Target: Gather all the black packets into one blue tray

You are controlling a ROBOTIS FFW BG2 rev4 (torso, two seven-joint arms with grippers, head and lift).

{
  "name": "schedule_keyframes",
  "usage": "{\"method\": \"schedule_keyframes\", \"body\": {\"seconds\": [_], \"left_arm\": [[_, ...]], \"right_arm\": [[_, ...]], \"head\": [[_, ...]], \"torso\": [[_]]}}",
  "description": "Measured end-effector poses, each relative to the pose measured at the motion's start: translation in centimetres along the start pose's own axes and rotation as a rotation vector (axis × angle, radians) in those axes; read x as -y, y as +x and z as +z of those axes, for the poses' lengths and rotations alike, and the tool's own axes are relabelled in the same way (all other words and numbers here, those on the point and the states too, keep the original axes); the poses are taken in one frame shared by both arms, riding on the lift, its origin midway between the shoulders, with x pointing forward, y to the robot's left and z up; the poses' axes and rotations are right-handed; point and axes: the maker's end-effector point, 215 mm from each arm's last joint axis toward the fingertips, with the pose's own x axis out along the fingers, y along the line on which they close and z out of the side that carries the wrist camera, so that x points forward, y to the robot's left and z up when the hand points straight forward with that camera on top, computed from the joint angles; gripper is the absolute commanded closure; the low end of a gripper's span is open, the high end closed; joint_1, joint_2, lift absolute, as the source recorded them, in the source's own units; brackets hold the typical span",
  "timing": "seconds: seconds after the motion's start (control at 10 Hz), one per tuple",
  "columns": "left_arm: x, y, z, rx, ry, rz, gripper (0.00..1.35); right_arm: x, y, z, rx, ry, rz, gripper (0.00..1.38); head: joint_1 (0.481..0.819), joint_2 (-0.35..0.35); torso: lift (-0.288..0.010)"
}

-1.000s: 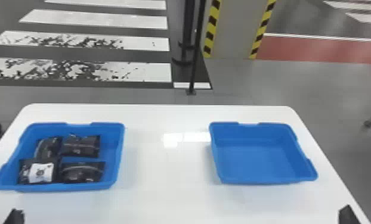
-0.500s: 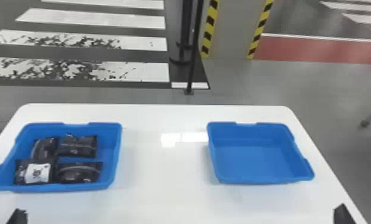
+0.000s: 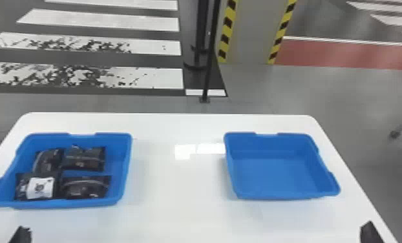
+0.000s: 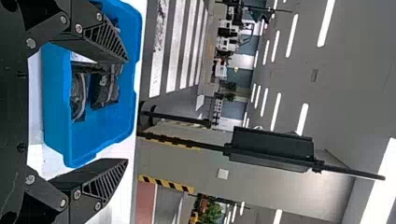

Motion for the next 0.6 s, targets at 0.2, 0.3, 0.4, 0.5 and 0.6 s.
{"method": "schedule_keyframes", "body": {"seconds": [0.2,0.3,0.4,0.5,0.6], "left_arm": [[0.04,0.01,-0.05,-0.001,-0.003,0.000,0.30],[0.05,0.01,-0.06,-0.001,-0.003,0.000,0.30],[0.05,0.01,-0.08,-0.002,-0.004,0.000,0.30],[0.04,0.01,-0.09,-0.002,-0.005,0.000,0.30],[0.03,0.01,-0.10,-0.002,-0.006,0.000,0.30]], "right_arm": [[0.00,-0.01,-0.01,0.000,0.000,0.000,0.15],[0.01,-0.03,-0.05,-0.002,0.001,0.000,0.15],[0.03,-0.04,-0.09,-0.003,0.003,-0.001,0.15],[0.02,-0.06,-0.15,-0.004,0.005,-0.001,0.15],[0.02,-0.06,-0.17,-0.004,0.006,-0.001,0.15]], "head": [[0.695,-0.134],[0.695,-0.134],[0.695,-0.134],[0.695,-0.134],[0.695,-0.134]], "torso": [[-0.110],[-0.110],[-0.110],[-0.110],[-0.110]]}}
